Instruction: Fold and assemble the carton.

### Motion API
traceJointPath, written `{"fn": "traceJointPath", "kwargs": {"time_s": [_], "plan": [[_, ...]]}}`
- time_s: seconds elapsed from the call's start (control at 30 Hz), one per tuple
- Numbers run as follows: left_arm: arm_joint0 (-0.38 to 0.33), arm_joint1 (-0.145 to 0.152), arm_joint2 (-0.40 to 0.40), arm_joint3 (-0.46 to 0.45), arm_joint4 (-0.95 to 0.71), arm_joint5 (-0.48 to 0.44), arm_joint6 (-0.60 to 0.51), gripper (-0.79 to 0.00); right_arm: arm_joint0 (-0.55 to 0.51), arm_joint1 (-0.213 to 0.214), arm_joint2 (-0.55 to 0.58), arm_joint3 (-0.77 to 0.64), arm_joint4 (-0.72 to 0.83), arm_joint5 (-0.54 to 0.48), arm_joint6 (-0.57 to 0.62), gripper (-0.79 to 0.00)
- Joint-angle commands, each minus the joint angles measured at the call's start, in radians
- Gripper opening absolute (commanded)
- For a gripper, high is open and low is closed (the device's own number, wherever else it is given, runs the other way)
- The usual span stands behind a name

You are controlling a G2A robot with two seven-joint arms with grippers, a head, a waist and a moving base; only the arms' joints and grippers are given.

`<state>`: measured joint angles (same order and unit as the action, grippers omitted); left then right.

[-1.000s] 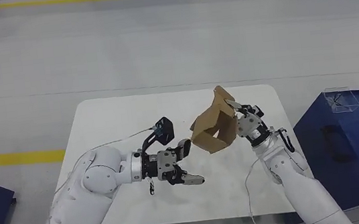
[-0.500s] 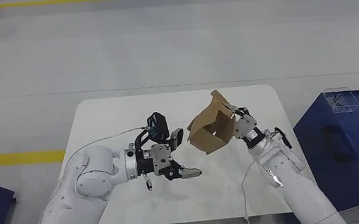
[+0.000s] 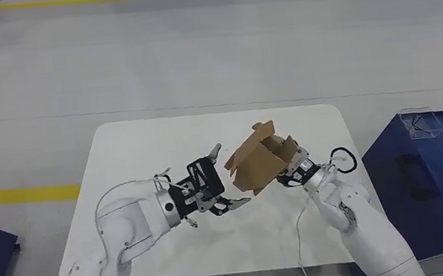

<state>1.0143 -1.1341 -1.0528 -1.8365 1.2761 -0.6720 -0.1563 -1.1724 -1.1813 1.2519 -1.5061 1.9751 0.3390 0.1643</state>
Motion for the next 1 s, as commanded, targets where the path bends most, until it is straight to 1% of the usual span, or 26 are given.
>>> {"fn": "traceJointPath", "kwargs": {"time_s": [0.0, 0.03, 0.07, 0.1, 0.13, 0.2, 0.23, 0.27, 0.3, 0.33, 0.37, 0.4, 0.47, 0.57, 0.63, 0.8, 0.97], "plan": [[-0.008, 0.006, -0.021, -0.057, 0.207, 0.093, -0.039, 0.000, -0.007, -0.002, 0.001, -0.002, 0.019, -0.006, -0.011, -0.785], [0.005, 0.010, -0.019, -0.095, 0.342, 0.141, -0.076, 0.000, -0.010, -0.004, 0.002, -0.003, 0.053, -0.003, -0.026, -0.785], [0.031, 0.013, -0.011, -0.147, 0.496, 0.230, -0.095, 0.000, -0.010, -0.007, 0.005, -0.001, 0.111, 0.008, -0.054, -0.785], [0.047, 0.013, -0.004, -0.168, 0.539, 0.277, -0.075, 0.000, -0.009, -0.009, 0.007, 0.002, 0.141, 0.014, -0.071, -0.785], [0.082, 0.012, 0.005, -0.177, 0.570, 0.349, -0.012, 0.000, -0.006, -0.011, 0.011, 0.009, 0.206, 0.026, -0.109, -0.785], [0.103, 0.013, 0.000, -0.161, 0.650, 0.435, 0.027, 0.000, 0.001, -0.015, 0.015, 0.017, 0.292, 0.044, -0.164, -0.785], [0.119, 0.012, 0.009, -0.150, 0.725, 0.492, 0.040, 0.000, 0.008, -0.017, 0.018, 0.023, 0.356, 0.059, -0.205, -0.785], [0.127, 0.011, 0.019, -0.145, 0.760, 0.528, 0.061, -0.006, 0.012, -0.018, 0.021, 0.026, 0.396, 0.067, -0.235, -0.785], [0.130, 0.010, 0.024, -0.140, 0.786, 0.553, 0.072, -0.080, 0.014, -0.019, 0.021, 0.027, 0.422, 0.076, -0.255, -0.785], [0.137, 0.008, 0.034, -0.130, 0.829, 0.596, 0.083, -0.148, 0.018, -0.019, 0.023, 0.030, 0.473, 0.093, -0.293, -0.785], [0.142, 0.005, 0.043, -0.122, 0.836, 0.615, 0.091, -0.163, 0.020, -0.020, 0.026, 0.030, 0.501, 0.102, -0.318, -0.785], [0.142, 0.003, 0.048, -0.113, 0.837, 0.617, 0.093, -0.151, 0.021, -0.020, 0.026, 0.030, 0.520, 0.108, -0.334, -0.785], [0.129, -0.003, 0.060, -0.099, 0.823, 0.605, 0.106, -0.157, 0.023, -0.020, 0.032, 0.028, 0.561, 0.116, -0.373, -0.785], [0.117, -0.007, 0.074, -0.097, 0.836, 0.581, 0.125, -0.108, 0.019, -0.022, 0.030, 0.021, 0.571, 0.110, -0.390, -0.785], [0.118, -0.010, 0.080, -0.101, 0.830, 0.564, 0.131, -0.099, 0.020, -0.023, 0.032, 0.020, 0.585, 0.105, -0.404, -0.785], [0.121, -0.016, 0.075, -0.115, 0.761, 0.527, 0.150, -0.108, 0.016, -0.025, 0.035, 0.009, 0.585, 0.097, -0.401, -0.785], [0.125, -0.021, 0.062, -0.109, 0.701, 0.509, 0.170, -0.145, 0.002, -0.027, 0.044, -0.006, 0.584, 0.091, -0.393, -0.785]]}}
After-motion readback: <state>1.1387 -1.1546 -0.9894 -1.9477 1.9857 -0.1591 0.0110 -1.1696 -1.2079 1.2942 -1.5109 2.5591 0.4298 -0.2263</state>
